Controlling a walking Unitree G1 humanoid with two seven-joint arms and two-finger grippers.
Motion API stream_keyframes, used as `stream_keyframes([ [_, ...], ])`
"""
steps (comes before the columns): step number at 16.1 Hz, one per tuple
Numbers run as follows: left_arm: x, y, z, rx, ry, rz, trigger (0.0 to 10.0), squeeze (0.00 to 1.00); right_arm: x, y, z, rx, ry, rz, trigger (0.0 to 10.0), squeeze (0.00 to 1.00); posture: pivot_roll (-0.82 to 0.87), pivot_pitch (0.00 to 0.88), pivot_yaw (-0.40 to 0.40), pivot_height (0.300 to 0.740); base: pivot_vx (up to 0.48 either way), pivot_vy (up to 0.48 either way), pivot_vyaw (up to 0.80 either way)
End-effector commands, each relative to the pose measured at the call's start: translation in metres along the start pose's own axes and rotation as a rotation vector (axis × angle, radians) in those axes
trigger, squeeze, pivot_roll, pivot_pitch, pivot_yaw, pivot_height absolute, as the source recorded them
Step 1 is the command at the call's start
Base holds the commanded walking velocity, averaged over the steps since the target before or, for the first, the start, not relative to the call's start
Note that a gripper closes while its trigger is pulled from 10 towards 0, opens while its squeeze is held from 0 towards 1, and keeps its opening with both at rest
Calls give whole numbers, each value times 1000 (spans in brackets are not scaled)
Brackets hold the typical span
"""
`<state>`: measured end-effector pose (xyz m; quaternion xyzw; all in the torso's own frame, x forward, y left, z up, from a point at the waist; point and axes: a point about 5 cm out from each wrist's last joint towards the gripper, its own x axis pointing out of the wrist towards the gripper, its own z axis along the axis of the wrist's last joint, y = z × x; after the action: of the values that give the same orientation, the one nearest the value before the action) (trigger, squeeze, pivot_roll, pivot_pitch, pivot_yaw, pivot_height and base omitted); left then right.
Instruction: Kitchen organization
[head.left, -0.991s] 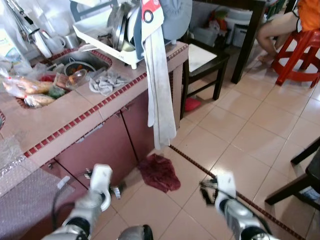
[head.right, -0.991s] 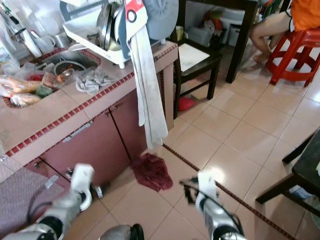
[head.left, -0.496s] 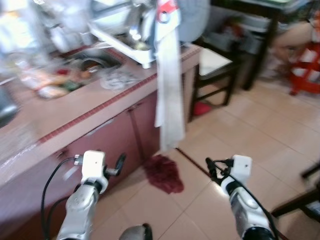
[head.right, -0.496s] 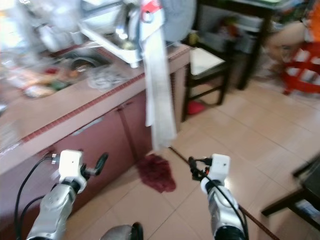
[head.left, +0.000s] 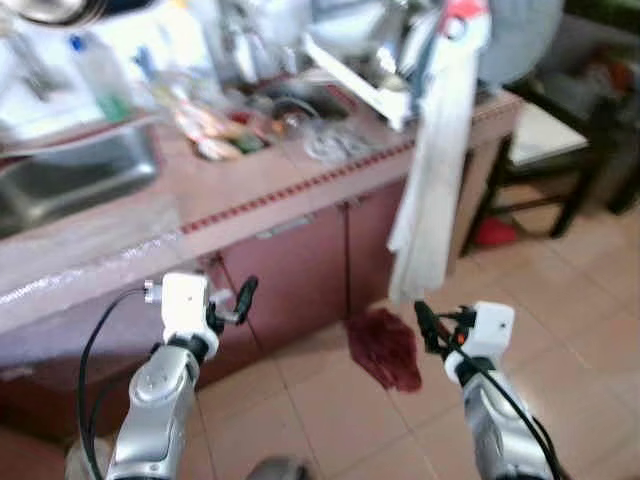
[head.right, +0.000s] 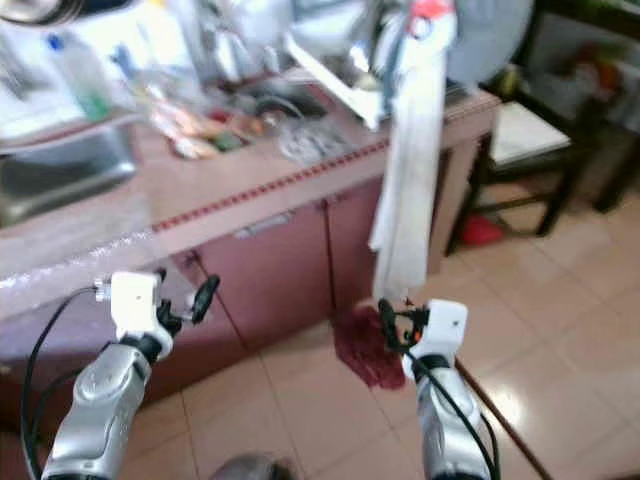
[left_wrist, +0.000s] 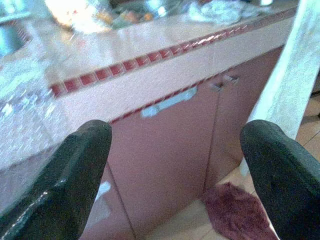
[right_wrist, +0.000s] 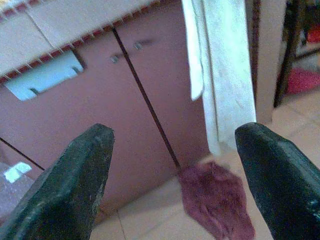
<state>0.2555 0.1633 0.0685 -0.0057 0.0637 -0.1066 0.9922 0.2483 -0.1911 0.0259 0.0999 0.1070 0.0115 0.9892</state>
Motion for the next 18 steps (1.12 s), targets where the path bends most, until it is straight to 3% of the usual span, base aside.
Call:
stream_keyframes([
  [1, 1, 1, -6, 29, 42, -6, 10000, 0, -1, 4, -4, 11, 25, -1, 10000, 0, -63, 0, 105, 740, 0, 0, 794],
  [5, 1, 6, 9, -41, 8, 38, 10000, 0, -3, 6, 11, -41, -21, 18, 10000, 0, -39, 0, 98, 740, 0, 0, 789],
  [8, -7, 13, 10, 24, -3, 81, 10000, 0, -2, 5, 22, -39, -57, 36, 10000, 0, -29, 0, 98, 740, 0, 0, 712],
  [12, -18, 15, 9, 17, 22, 108, 10000, 0, -7, 6, 25, -50, -54, 8, 10000, 0, -15, 0, 90, 740, 0, 0, 0],
  [13, -23, 14, 9, 1, 36, 113, 10000, 0, -12, 14, 20, -140, -40, 13, 10000, 0, -5, 0, 86, 740, 0, 480, 0],
  [14, -24, 14, 8, -1, 40, 112, 10000, 0, -12, 16, 19, -152, -40, 15, 10000, 0, -5, 0, 86, 740, 0, 480, 0],
  [15, -27, 13, 7, 13, 46, 111, 10000, 0, -16, 24, 16, -65, -25, 41, 10000, 0, 1, 0, 78, 740, 0, 480, 0],
  [16, -28, 12, 6, 9, 47, 111, 10000, 0, -17, 24, 16, -116, -45, 14, 10000, 0, 1, 0, 78, 740, 0, 480, 0],
  [18, -30, 15, 7, 44, 44, 154, 10000, 0, -19, 25, 15, -95, -22, 28, 10000, 0, 9, 0, 72, 740, 0, 480, 0],
])
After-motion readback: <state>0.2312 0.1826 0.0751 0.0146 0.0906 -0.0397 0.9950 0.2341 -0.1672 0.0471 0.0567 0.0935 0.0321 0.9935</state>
